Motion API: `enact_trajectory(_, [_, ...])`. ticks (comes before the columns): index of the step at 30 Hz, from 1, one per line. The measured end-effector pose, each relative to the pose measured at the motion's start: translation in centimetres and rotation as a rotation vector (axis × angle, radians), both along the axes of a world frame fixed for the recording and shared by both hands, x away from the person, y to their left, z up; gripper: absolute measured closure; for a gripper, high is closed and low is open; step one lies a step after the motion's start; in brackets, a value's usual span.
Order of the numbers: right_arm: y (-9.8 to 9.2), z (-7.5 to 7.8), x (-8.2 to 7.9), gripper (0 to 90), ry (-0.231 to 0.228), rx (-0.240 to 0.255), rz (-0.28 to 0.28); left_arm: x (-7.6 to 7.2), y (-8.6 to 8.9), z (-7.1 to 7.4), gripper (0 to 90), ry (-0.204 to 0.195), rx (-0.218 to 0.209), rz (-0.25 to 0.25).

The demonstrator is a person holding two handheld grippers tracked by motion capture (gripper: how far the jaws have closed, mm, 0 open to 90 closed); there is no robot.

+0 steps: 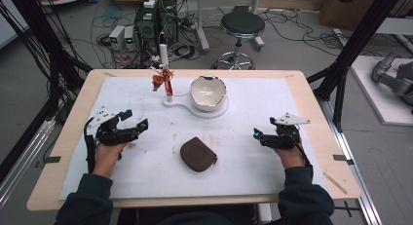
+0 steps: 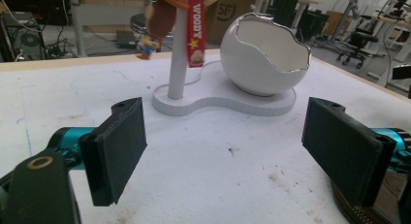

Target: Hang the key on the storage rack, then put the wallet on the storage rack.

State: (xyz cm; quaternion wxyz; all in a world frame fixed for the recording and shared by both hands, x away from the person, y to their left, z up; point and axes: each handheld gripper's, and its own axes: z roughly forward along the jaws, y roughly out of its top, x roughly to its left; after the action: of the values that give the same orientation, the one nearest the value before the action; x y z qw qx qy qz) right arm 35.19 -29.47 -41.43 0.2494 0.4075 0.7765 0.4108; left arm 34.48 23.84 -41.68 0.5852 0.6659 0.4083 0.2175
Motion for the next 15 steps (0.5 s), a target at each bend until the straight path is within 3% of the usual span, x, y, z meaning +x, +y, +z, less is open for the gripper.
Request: enact_trajectory(15, [0.38, 0.06, 0.07, 21.0, 0.008, 0.008, 0.016, 0.15, -0.37, -0.28, 18.6, 0.026, 0.017, -0.016])
